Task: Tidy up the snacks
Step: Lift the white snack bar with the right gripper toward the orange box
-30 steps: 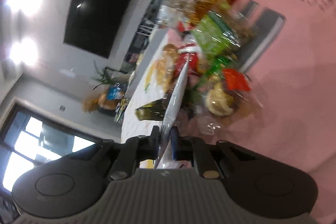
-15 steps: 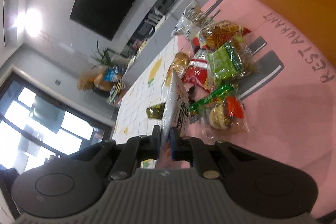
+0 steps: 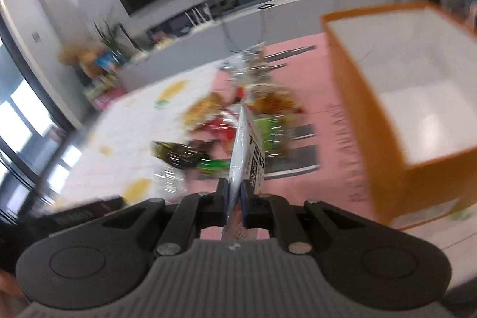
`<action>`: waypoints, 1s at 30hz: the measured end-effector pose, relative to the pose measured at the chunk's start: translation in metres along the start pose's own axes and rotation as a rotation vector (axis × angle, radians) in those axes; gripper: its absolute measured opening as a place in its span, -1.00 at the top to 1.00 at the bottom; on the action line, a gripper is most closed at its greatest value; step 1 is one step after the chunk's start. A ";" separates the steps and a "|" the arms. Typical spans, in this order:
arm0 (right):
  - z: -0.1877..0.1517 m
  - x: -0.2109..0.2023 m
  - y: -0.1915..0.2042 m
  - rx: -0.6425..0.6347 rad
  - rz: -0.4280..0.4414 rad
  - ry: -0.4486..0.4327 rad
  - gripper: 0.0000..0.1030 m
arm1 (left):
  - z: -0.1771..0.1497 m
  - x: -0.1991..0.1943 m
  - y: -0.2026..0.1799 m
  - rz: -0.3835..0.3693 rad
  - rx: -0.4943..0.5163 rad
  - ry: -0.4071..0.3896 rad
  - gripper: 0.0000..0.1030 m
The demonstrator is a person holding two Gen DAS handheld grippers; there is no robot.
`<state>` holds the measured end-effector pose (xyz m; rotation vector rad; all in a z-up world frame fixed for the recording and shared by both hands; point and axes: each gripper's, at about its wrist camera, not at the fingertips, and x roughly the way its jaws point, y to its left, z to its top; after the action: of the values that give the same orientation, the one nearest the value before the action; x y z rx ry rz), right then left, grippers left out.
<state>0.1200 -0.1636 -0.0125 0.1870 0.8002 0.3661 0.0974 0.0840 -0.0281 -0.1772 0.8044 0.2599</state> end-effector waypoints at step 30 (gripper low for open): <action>-0.014 0.043 -0.012 -0.078 -0.161 0.080 0.71 | -0.007 0.009 -0.005 0.036 0.035 0.049 -0.84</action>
<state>0.1404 -0.1573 -0.0538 0.0344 0.8725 0.2531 0.0993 0.0790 -0.0392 -0.1364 0.8604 0.2758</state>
